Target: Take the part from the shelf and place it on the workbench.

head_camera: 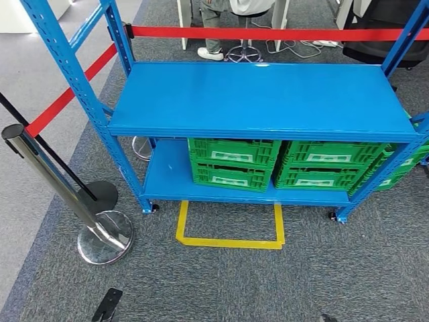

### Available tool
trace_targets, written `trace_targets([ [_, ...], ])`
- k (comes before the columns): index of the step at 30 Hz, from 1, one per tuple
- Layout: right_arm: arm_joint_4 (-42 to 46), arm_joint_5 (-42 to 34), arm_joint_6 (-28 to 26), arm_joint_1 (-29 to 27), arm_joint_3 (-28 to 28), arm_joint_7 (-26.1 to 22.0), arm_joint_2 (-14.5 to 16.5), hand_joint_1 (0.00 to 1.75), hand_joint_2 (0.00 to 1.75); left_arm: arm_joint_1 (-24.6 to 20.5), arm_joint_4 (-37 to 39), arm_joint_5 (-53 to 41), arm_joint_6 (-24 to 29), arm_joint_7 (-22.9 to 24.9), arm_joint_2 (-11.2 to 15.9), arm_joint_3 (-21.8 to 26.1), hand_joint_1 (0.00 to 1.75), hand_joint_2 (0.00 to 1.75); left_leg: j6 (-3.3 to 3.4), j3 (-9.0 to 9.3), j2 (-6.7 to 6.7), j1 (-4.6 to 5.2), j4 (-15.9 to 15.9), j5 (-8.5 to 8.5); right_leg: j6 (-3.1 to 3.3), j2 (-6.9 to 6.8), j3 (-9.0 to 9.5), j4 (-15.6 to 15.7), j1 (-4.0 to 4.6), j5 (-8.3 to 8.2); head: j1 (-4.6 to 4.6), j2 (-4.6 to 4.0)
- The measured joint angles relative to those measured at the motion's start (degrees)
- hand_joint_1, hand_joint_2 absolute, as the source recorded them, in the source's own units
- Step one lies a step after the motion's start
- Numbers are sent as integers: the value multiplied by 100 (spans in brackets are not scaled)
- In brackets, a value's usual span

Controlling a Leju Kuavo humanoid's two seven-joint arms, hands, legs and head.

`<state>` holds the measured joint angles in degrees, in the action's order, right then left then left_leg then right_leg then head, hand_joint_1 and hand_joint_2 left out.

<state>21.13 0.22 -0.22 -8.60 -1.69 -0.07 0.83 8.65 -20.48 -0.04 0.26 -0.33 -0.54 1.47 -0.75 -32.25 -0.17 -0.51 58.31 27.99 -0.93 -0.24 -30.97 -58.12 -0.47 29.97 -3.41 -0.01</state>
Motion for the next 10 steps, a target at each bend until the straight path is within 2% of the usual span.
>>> trace_targets([
  [10,1,-3,0,-4,32,0,-10,0,0,1,-2,0,0,0,2,-1,0,0,0,0,0,0,0,0,0,0,0,0,0,0,0,1],
])
